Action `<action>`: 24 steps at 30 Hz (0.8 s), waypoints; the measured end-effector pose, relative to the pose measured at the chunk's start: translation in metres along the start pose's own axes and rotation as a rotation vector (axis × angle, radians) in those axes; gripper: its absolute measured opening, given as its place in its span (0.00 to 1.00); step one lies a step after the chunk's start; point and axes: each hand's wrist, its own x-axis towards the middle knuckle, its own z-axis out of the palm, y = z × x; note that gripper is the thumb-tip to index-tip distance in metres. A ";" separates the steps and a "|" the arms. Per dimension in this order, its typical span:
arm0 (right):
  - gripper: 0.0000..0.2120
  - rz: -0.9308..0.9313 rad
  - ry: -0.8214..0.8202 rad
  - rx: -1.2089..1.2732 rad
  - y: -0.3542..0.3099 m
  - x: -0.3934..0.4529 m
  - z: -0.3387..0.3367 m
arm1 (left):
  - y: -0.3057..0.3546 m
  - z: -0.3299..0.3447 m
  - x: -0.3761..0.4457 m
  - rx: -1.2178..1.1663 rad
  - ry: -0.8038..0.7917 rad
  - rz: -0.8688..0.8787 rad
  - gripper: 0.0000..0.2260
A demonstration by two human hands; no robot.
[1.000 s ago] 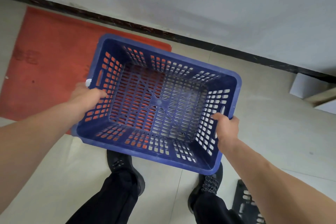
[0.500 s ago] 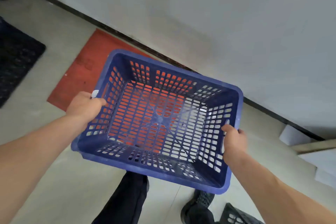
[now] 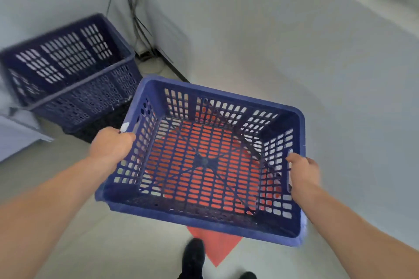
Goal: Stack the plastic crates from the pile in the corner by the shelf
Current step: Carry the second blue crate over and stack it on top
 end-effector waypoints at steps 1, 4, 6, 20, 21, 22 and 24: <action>0.13 -0.029 -0.007 -0.005 -0.018 -0.003 0.012 | 0.004 -0.013 0.007 -0.012 0.015 -0.001 0.10; 0.11 -0.120 -0.048 -0.023 -0.073 -0.013 0.045 | 0.019 -0.050 0.025 -0.047 0.071 -0.026 0.11; 0.11 -0.170 -0.065 -0.052 -0.105 -0.017 0.068 | 0.031 -0.071 0.038 -0.077 0.114 -0.052 0.10; 0.09 -0.356 -0.412 -0.199 -0.298 -0.026 0.232 | 0.093 -0.191 0.116 -0.323 0.327 -0.237 0.04; 0.10 -0.379 -0.429 -0.215 -0.308 -0.027 0.245 | 0.093 -0.199 0.121 -0.342 0.333 -0.254 0.05; 0.10 -0.395 -0.437 -0.226 -0.318 -0.031 0.258 | 0.093 -0.206 0.125 -0.356 0.342 -0.270 0.05; 0.11 -0.430 -0.466 -0.241 -0.337 -0.044 0.283 | 0.089 -0.221 0.136 -0.385 0.359 -0.304 0.04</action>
